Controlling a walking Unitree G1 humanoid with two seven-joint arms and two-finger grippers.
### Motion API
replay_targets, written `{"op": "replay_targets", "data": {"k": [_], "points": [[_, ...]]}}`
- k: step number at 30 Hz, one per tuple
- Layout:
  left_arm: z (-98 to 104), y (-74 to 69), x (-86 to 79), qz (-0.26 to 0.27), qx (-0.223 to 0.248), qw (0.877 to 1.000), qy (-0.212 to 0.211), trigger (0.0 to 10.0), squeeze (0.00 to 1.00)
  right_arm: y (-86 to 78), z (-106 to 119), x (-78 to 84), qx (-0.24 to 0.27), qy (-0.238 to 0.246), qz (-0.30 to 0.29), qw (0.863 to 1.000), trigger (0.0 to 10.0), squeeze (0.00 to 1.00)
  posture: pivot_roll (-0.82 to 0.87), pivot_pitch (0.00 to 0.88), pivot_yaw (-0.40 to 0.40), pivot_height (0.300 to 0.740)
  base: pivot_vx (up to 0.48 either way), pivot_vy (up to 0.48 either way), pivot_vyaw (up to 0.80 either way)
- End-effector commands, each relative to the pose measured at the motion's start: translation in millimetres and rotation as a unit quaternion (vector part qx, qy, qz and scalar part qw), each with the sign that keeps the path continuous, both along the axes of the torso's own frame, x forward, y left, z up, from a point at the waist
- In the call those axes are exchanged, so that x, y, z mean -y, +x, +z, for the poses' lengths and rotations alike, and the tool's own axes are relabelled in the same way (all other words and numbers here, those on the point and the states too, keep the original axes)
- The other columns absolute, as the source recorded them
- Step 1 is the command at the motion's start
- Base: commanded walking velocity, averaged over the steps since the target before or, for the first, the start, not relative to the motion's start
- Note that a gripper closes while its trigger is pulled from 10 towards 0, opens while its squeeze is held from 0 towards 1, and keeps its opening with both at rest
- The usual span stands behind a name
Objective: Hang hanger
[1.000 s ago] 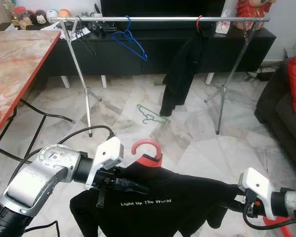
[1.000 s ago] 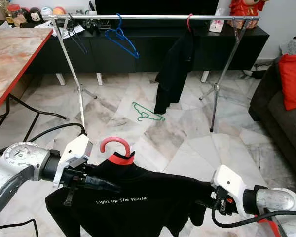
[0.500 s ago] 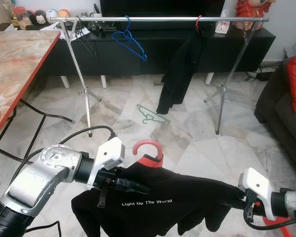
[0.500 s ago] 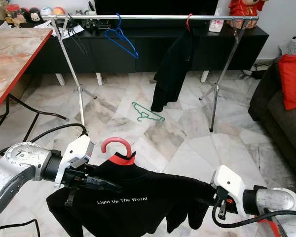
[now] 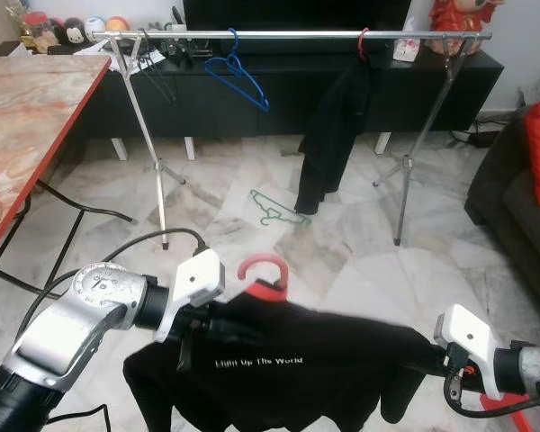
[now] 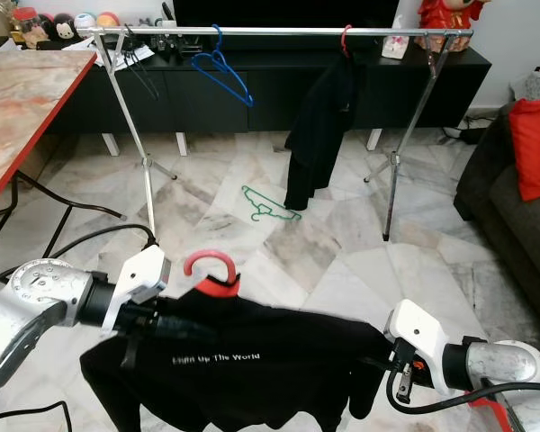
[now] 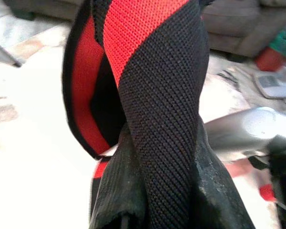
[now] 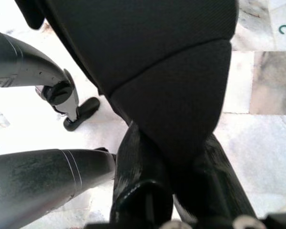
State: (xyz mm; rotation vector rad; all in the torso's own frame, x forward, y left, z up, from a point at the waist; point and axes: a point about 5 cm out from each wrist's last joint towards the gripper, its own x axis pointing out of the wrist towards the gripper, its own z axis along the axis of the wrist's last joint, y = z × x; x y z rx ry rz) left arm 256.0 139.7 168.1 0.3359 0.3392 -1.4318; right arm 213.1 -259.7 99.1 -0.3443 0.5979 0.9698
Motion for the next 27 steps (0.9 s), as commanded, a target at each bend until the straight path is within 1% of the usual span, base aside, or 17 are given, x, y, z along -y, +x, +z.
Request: {"op": "replay_targets", "data": {"k": [1,4,5,7,9,10,11,12,15,17,19,21,22,23,25,26,27], "points": [[4.3,6.4,0.3,0.023,0.030,0.999,-0.002,0.0,0.00,0.7,3.6,-1.4,0.006,-0.006,0.005,1.000,0.0,0.00,-0.12,0.087,-0.028,0.740,0.000,0.000,0.00],[3.5,15.8,-0.1,0.065,0.051,0.997,-0.012,0.0,0.00,0.7,3.7,-1.5,0.006,-0.008,0.006,1.000,0.0,0.00,-0.12,0.089,-0.027,0.740,0.000,0.000,0.00],[3.5,15.8,-0.1,0.065,0.051,0.997,-0.012,0.0,0.00,0.7,3.7,-1.5,0.006,-0.008,0.006,1.000,0.0,0.00,-0.12,0.089,-0.027,0.740,0.000,0.000,0.00],[5.8,29.3,-3.8,0.123,0.080,0.989,-0.031,0.0,0.00,0.7,3.8,-1.0,0.007,-0.012,0.004,1.000,0.0,0.00,-0.12,0.091,-0.026,0.740,0.000,0.000,0.00],[7.6,34.2,-4.7,0.144,0.092,0.984,-0.041,0.0,0.00,0.7,4.0,-1.0,0.008,-0.013,0.004,1.000,0.0,0.00,-0.12,0.091,-0.026,0.740,0.000,0.000,0.00],[10.7,40.4,-5.6,0.171,0.110,0.978,-0.054,0.0,0.00,0.4,4.0,-1.4,0.007,-0.012,0.005,1.000,0.0,0.00,-0.12,0.091,-0.026,0.740,0.000,0.000,0.00],[10.7,40.4,-5.6,0.171,0.110,0.978,-0.054,0.0,0.00,0.4,4.0,-1.4,0.007,-0.012,0.005,1.000,0.0,0.00,-0.12,0.091,-0.026,0.740,0.000,0.000,0.00],[15.9,48.0,-5.8,0.206,0.116,0.968,-0.083,0.0,0.00,-0.5,3.9,-2.6,0.007,-0.011,0.007,1.000,0.0,0.00,-0.12,0.091,-0.026,0.740,0.000,0.000,0.00],[22.5,54.2,-6.7,0.230,0.123,0.958,-0.116,0.0,0.00,-0.5,3.9,-2.6,0.007,-0.012,0.007,1.000,0.0,0.00,-0.12,0.092,-0.024,0.740,0.000,0.000,0.00],[22.5,58.6,-8.4,0.251,0.126,0.952,-0.118,0.0,0.00,-0.5,4.1,-2.3,0.009,-0.014,0.007,1.000,0.0,0.00,-0.12,0.092,-0.024,0.740,0.000,0.000,0.00],[20.0,66.8,-10.8,0.289,0.144,0.941,-0.105,0.0,0.00,-0.7,4.8,-2.4,0.010,-0.015,0.007,1.000,0.0,0.00,-0.13,0.095,-0.023,0.740,0.000,0.000,0.00],[18.7,72.6,-11.6,0.320,0.153,0.929,-0.104,0.0,0.00,-0.9,5.6,-3.3,0.011,-0.015,0.008,1.000,0.0,0.00,-0.13,0.095,-0.023,0.740,0.000,0.000,0.00],[20.3,78.1,-12.0,0.355,0.154,0.914,-0.122,0.0,0.00,-1.1,6.0,-5.2,0.011,-0.013,0.010,1.000,0.0,0.00,-0.13,0.096,-0.024,0.740,0.000,0.000,0.00],[20.3,78.1,-12.0,0.355,0.154,0.914,-0.122,0.0,0.00,-1.1,6.0,-5.2,0.011,-0.013,0.010,1.000,0.0,0.00,-0.13,0.096,-0.024,0.740,0.000,0.000,0.00],[23.2,82.6,-12.2,0.388,0.154,0.897,-0.144,0.0,0.00,-1.7,6.0,-6.9,0.011,-0.011,0.013,1.000,0.0,0.00,-0.13,0.096,-0.025,0.740,0.000,0.000,0.00],[24.5,83.5,-12.0,0.395,0.156,0.893,-0.151,0.0,0.00,-2.0,5.8,-7.3,0.011,-0.011,0.013,1.000,0.0,0.00,-0.13,0.096,-0.025,0.740,0.000,0.000,0.00],[26.1,85.5,-12.0,0.411,0.154,0.883,-0.164,0.0,0.00,-2.1,5.5,-7.7,0.010,-0.010,0.013,1.000,0.0,0.00,-0.13,0.096,-0.027,0.740,0.000,0.000,0.00]]}}
